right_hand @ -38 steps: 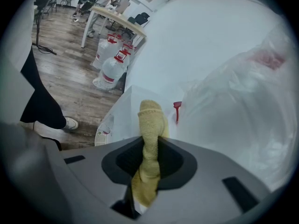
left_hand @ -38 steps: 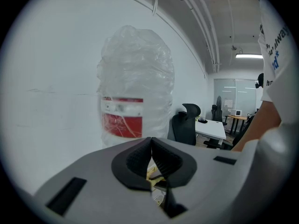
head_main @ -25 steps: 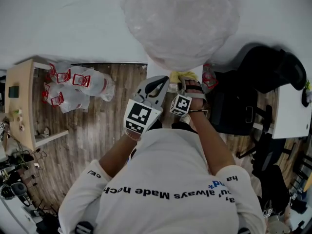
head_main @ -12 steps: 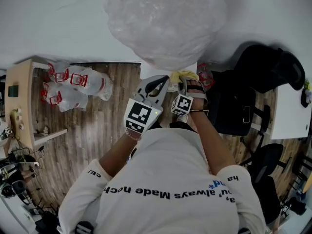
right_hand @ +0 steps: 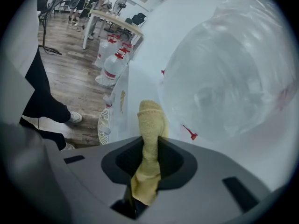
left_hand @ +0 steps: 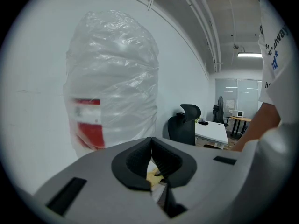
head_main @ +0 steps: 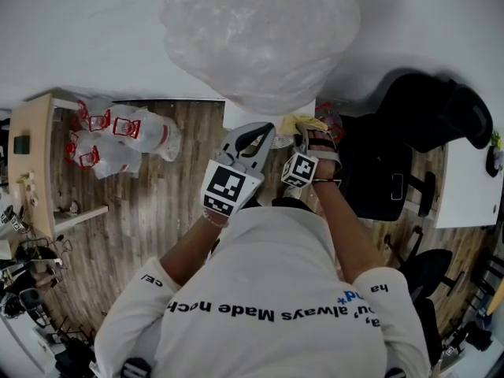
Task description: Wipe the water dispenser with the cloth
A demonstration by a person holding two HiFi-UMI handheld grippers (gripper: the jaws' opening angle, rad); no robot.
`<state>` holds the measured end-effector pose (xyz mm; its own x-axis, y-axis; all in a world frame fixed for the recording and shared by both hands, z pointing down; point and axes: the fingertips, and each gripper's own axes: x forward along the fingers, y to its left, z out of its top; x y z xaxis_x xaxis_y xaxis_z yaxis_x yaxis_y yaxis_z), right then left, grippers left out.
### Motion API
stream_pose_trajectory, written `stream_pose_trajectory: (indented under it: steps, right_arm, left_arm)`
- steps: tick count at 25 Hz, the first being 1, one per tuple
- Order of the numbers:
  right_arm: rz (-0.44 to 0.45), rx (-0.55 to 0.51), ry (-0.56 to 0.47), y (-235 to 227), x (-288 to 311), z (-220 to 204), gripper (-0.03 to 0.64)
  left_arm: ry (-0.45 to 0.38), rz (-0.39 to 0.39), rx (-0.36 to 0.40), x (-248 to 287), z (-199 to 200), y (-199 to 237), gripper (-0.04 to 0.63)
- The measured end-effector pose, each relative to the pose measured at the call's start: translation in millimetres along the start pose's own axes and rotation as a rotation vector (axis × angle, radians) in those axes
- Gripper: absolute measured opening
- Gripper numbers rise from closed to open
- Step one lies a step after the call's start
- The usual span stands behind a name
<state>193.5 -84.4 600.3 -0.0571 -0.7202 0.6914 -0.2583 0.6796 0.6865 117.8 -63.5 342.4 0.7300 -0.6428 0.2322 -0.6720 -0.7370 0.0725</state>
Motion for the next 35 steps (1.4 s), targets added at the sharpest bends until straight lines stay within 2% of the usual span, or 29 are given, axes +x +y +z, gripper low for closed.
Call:
stream_pose_trajectory:
  steps: [10, 19, 24, 29, 35]
  right_arm:
    - [-0.098, 0.021, 0.042, -78, 13, -35, 0.084]
    - [-0.114, 0.033, 0.074, -123, 66, -55, 0.086]
    - [-0.091, 0.048, 0.066, -131, 80, -42, 0.086]
    - [-0.021, 0.081, 0.046, -111, 89, -44, 0.086]
    - [-0.005, 0.092, 0.040, -103, 87, -46, 0.083]
  left_arm:
    - [0.013, 0.019, -0.002, -7, -2, 14, 0.020]
    - [0.047, 0.036, -0.007, -15, -10, 32, 0.020]
    - [0.059, 0.042, -0.008, -18, -11, 42, 0.020]
    - [0.063, 0.047, -0.012, -21, -12, 49, 0.020]
    - [0.068, 0.048, -0.014, -20, -14, 56, 0.020]
